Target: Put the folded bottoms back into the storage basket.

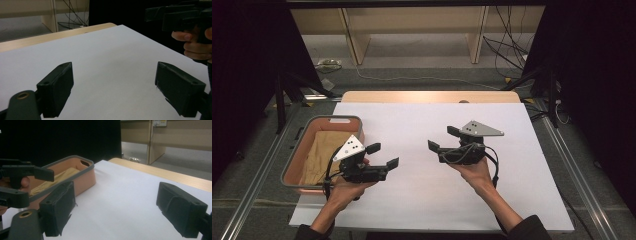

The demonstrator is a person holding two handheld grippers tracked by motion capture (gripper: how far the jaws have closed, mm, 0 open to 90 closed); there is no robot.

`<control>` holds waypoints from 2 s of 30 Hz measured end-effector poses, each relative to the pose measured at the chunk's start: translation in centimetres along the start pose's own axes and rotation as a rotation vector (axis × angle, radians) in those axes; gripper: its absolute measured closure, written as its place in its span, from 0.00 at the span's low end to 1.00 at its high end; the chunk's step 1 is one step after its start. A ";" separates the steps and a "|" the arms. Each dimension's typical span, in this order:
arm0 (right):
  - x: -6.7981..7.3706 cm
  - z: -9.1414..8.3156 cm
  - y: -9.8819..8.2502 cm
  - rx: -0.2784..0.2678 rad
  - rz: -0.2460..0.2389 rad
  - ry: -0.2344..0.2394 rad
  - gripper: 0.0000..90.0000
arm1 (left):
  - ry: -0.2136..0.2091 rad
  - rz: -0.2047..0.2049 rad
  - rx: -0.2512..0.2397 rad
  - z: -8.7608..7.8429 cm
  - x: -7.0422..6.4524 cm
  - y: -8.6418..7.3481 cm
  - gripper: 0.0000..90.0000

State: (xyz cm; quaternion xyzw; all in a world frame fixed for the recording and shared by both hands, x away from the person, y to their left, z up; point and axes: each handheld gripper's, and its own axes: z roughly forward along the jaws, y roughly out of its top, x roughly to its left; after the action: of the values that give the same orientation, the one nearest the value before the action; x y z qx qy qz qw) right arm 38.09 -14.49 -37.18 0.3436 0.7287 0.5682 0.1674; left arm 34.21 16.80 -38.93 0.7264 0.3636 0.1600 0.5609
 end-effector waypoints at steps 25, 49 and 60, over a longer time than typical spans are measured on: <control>-0.3 -3.9 -2.1 -0.034 0.010 -0.020 0.18 | -0.040 0.038 -0.028 -0.6 -1.4 -1.1 0.17; 0.6 -6.5 -4.3 -0.034 -0.011 -0.035 0.18 | -0.013 0.093 -0.048 -1.0 -1.8 -1.8 0.15; 0.6 -7.7 -5.3 -0.049 -0.018 -0.060 0.17 | -0.025 0.089 -0.062 -1.4 -1.6 -1.9 0.09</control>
State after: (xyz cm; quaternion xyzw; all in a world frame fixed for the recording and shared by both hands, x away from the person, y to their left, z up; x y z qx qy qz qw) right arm 31.08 -20.21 -39.79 0.3498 0.7123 0.5739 0.2024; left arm 31.56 16.80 -39.96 0.7261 0.3186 0.1869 0.5800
